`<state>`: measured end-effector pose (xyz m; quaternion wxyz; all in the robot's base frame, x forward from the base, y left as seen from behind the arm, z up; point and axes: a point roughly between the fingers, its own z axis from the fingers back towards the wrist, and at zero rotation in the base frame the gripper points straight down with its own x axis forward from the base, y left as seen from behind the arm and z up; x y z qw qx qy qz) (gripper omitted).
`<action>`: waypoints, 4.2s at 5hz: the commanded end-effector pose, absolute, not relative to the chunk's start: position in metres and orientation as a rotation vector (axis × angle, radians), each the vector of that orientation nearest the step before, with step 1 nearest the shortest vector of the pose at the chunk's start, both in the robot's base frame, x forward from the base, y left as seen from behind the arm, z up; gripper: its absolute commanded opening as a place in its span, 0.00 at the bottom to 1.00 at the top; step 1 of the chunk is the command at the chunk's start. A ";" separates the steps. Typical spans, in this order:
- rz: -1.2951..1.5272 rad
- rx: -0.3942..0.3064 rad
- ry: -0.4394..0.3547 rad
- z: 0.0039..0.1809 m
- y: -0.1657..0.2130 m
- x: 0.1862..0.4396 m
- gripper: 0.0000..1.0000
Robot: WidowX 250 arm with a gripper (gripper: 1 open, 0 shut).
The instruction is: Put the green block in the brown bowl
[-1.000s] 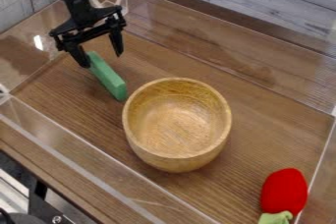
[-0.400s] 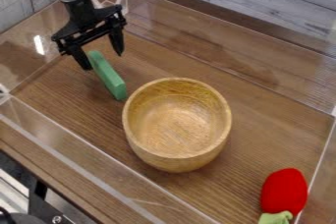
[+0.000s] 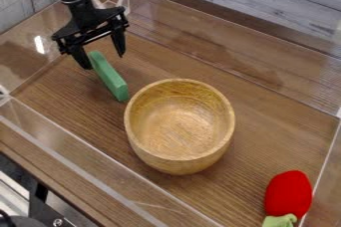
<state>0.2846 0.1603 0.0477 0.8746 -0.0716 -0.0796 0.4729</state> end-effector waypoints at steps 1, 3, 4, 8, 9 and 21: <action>0.908 -0.133 -0.217 0.065 0.159 0.291 1.00; 0.968 -0.113 -0.228 0.066 0.154 0.290 0.00; 1.022 -0.130 -0.225 0.086 0.152 0.287 0.00; 0.593 -0.166 -0.129 0.099 0.038 0.253 0.00; 0.583 -0.164 -0.120 0.088 0.012 0.243 0.00; 0.560 -0.183 -0.166 0.101 -0.056 0.237 0.00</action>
